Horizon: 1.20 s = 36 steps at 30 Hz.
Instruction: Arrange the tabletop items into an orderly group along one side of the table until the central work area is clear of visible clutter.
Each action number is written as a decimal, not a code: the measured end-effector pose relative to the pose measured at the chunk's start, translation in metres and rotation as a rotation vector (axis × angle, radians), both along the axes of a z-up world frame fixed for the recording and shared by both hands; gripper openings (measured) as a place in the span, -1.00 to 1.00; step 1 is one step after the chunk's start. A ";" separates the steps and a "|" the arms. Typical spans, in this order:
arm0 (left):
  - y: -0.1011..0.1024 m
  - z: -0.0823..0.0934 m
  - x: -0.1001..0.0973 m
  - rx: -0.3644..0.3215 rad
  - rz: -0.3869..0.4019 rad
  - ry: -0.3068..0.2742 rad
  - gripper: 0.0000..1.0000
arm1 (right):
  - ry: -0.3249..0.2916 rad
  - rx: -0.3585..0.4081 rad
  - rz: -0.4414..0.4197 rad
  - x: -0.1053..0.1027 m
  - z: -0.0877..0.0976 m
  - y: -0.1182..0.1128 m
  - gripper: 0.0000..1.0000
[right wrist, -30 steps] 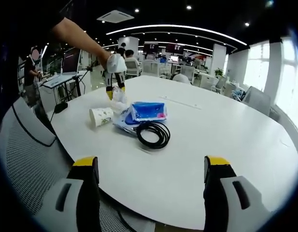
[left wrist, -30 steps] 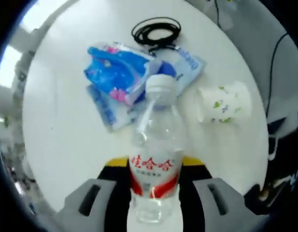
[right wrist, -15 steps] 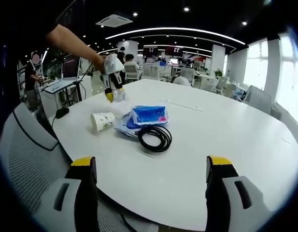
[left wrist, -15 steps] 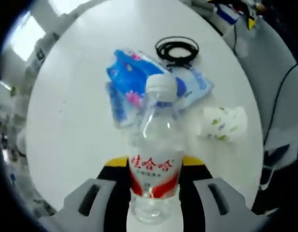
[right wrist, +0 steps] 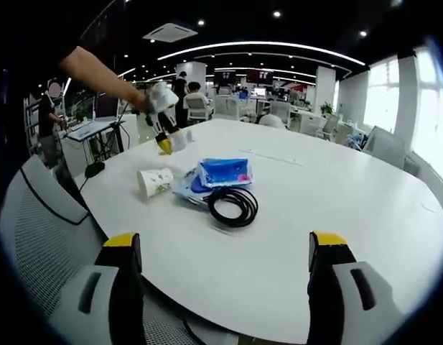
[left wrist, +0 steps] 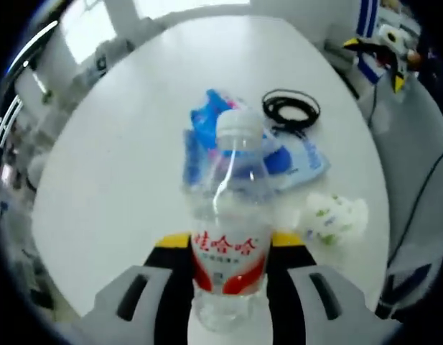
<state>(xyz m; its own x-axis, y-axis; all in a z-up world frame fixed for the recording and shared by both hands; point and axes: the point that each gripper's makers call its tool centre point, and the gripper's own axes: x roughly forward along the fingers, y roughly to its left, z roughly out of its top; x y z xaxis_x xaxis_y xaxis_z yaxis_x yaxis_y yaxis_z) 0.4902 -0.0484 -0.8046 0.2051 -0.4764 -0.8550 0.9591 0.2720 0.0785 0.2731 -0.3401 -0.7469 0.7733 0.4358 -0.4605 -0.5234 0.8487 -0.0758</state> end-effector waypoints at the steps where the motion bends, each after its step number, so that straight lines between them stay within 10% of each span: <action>1: 0.000 0.001 0.001 -0.017 0.018 -0.004 -0.30 | 0.001 0.000 0.001 0.000 0.000 0.000 0.93; 36: 0.021 0.017 0.009 -0.432 0.559 -0.214 -0.28 | -0.004 0.004 0.000 -0.001 0.000 0.002 0.90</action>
<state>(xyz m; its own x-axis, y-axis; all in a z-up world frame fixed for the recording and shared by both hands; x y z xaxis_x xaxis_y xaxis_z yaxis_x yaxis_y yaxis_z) 0.4993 -0.0274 -0.7871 0.6566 -0.5374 -0.5292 0.6444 0.7643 0.0234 0.2721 -0.3385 -0.7464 0.7754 0.4373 -0.4555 -0.5229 0.8491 -0.0749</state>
